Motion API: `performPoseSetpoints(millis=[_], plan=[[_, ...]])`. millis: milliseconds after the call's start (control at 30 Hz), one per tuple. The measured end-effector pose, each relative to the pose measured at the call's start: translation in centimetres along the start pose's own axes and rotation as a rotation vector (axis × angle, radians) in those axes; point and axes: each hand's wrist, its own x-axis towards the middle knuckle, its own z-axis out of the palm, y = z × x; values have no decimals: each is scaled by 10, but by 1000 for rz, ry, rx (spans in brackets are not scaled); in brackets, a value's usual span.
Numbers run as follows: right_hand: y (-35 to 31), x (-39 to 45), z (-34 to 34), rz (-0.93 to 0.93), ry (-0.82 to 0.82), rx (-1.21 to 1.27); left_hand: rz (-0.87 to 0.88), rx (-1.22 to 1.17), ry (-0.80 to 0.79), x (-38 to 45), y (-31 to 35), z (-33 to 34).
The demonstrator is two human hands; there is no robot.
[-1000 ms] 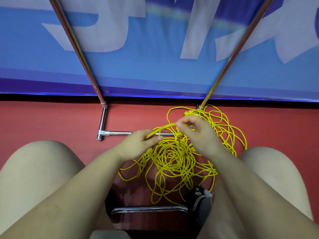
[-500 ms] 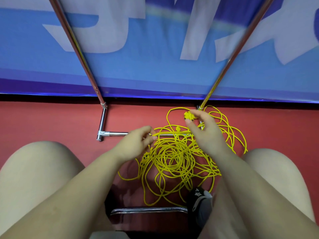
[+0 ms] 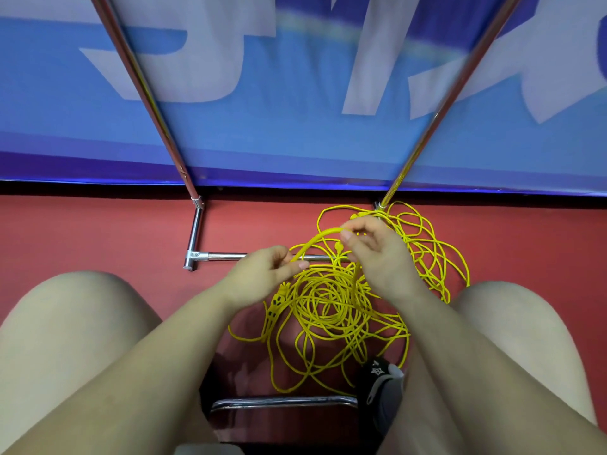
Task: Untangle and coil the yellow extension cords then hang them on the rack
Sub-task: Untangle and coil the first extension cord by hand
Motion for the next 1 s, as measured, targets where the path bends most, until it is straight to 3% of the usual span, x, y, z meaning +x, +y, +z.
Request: performPoseSetpoints(millis=[167, 300, 400, 500, 600, 767, 1000], plan=[[-6, 4, -16, 82, 251, 244, -109, 218, 45, 3, -14, 5], [8, 11, -25, 113, 417, 38, -54, 150, 209, 8, -17, 1], [10, 11, -23, 81, 320, -219, 59, 25, 164, 7, -10, 0], [6, 2, -7, -8, 22, -298, 146, -148, 55, 1, 6, 3], [7, -6, 5, -23, -208, -366, 196, -220, 45, -1, 16, 3], [7, -6, 8, 28, -169, -310, 147, -311, 32, -1, 13, 3], [-2, -4, 1, -42, -51, -112, 30, -12, 36, 3, -3, 4]])
